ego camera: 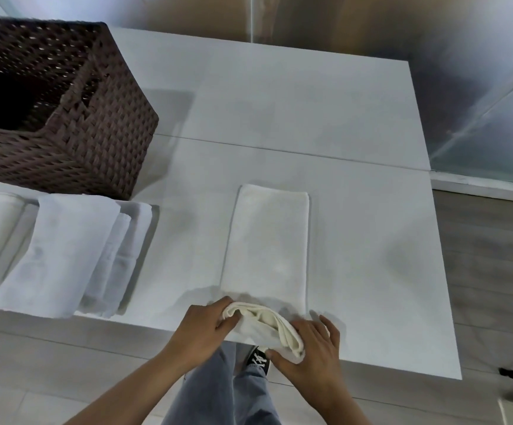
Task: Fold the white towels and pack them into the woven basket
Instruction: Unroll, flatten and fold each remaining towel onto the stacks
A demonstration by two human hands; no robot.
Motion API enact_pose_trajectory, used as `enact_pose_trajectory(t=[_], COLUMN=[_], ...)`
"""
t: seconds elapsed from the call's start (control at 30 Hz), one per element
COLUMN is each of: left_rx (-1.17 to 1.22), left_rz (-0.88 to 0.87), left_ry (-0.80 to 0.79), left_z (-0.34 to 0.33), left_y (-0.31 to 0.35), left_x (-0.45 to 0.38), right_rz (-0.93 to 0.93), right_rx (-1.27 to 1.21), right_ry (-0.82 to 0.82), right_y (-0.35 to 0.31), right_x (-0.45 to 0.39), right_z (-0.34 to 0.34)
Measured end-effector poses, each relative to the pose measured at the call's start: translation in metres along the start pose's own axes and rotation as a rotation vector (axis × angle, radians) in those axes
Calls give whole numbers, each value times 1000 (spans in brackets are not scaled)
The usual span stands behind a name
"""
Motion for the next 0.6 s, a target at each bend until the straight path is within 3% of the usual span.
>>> enact_pose_trajectory(t=[0.07,0.2,0.37,0.5,0.6], left_rx=[76,358,848,712,607], left_rz=[52,147,147,114,162], left_ry=[-23,-15,-2,-41,44], left_z=[1,2,13,17,21], left_y=[-1,1,12,4,-13], left_x=[4,12,18,15,6], right_rz=[-50,-311,-256,-249,-268], right_rx=[-84,-499,-770,-742,-729], right_ry=[23,62,86,64,3], right_y=[-2,-9,-30,-33,-31], right_x=[4,13,-1,-38,-73], right_z=[7,25,46,53,46])
Point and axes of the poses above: each hand's wrist, its own x-axis away from the middle knuckle, its own z-axis out of the back of the hand, y = z × x, the point moved 6 cm from there along -x, towards the middle knuckle, and after that the axes turned 9 degrees about -y, right-handed, at the moved point
